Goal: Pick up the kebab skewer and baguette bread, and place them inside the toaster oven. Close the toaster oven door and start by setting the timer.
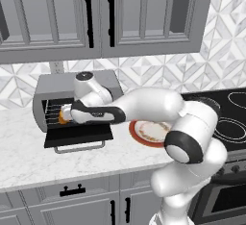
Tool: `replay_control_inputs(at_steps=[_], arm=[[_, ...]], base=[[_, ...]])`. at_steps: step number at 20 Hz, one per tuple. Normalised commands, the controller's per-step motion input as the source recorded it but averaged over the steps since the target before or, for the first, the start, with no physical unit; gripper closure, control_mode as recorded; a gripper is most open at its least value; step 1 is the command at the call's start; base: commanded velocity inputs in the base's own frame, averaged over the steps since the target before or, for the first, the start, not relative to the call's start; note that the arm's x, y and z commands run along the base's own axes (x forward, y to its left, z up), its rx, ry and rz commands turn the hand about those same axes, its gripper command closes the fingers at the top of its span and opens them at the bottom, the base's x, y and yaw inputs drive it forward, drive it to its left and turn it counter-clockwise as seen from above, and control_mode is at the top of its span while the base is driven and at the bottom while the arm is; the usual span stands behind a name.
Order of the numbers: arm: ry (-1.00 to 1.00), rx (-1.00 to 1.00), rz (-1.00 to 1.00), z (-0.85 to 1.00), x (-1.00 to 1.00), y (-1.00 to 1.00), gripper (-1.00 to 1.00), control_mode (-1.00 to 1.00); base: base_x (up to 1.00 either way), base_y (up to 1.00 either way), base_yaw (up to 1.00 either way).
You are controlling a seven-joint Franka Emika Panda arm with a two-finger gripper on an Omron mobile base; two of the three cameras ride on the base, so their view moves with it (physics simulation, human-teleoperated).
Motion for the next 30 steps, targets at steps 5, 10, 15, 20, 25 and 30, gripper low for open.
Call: replay_control_inputs(at_steps=[5,10,15,20,25,30], arm=[[-0.01,0.01,-0.01,0.09,-0.89,-0.03,-1.00,-1.00],[0.00,0.01,-0.27,-0.05,-0.31,-0.09,-1.00,-1.00],[0.01,0.00,-0.23,-0.16,0.27,-0.02,-1.00,-1.00],[0.01,0.00,-0.15,-0.09,0.41,0.02,-1.00,-1.00],[0.03,0.00,-0.05,-0.01,0.09,0.06,-1.00,-1.00],[0.03,0.00,-0.04,-0.21,0.26,0.02,-1.00,-1.00]], base=[[0.00,0.00,0.00],[0.00,0.00,0.00],[0.00,0.00,0.00],[0.00,0.00,0.00],[0.00,0.00,0.00],[0.00,0.00,0.00]])
